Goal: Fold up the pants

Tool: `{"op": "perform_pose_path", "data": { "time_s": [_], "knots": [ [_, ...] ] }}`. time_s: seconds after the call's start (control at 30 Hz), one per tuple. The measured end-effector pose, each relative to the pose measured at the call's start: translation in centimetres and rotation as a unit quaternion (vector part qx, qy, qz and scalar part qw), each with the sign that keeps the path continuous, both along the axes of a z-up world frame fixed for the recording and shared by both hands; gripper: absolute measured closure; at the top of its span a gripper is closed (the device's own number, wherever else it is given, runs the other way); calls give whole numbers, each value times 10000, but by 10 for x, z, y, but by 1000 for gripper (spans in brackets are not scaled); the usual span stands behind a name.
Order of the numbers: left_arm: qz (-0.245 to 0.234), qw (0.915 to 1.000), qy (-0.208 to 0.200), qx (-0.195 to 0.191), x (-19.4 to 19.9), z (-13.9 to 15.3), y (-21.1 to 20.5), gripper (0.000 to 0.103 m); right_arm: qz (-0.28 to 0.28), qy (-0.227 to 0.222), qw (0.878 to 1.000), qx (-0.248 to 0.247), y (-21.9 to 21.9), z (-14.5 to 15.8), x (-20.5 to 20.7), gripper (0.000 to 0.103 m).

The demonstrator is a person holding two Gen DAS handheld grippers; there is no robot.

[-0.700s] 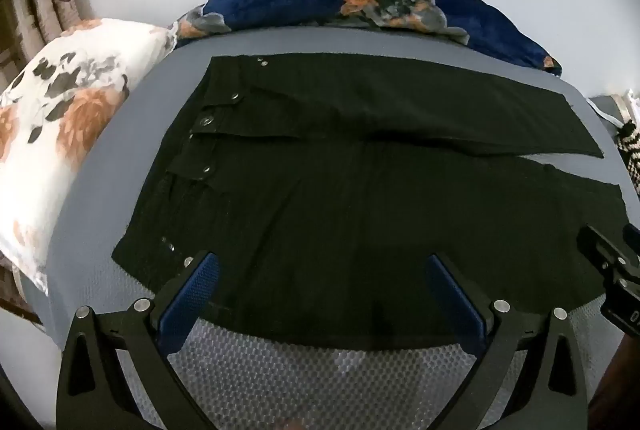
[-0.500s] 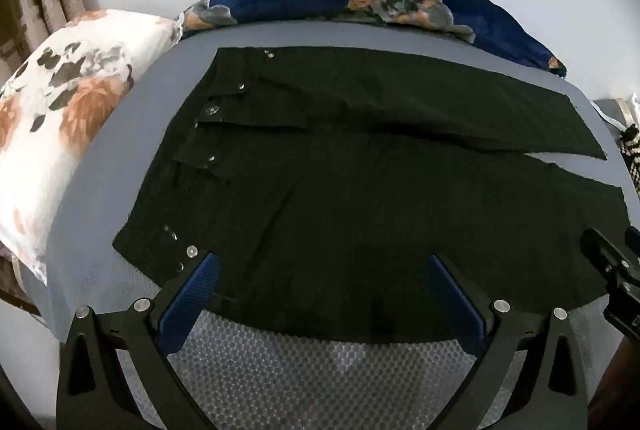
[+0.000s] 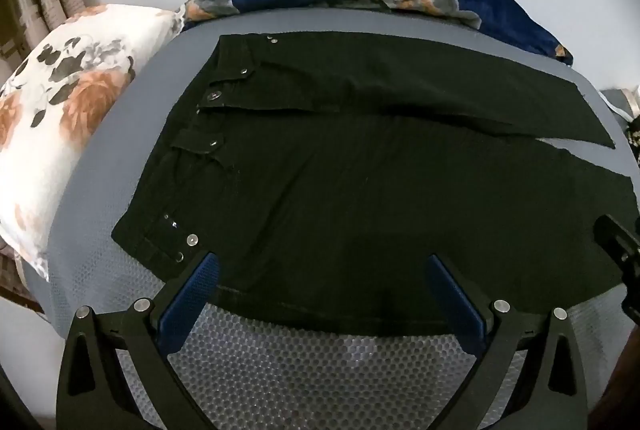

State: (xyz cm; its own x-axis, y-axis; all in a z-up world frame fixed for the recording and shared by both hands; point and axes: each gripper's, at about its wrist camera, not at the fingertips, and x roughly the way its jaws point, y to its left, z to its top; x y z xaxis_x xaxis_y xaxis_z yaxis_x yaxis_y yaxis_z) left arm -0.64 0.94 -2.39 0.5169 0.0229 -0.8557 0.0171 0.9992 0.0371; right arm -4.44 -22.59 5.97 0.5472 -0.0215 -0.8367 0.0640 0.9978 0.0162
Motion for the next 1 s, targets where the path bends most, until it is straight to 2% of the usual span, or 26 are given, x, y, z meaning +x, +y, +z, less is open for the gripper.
{"op": "perform_pose_path", "data": {
  "time_s": [0.43,1.0],
  "knots": [
    [-21,9999,101,28,2,-7,-2,1,-29,157,9999,20,1,-13,2,0],
    [-55,9999,96,12,1,-8,-4,1,23,89,9999,-64,6,-16,-1,0]
  ]
}}
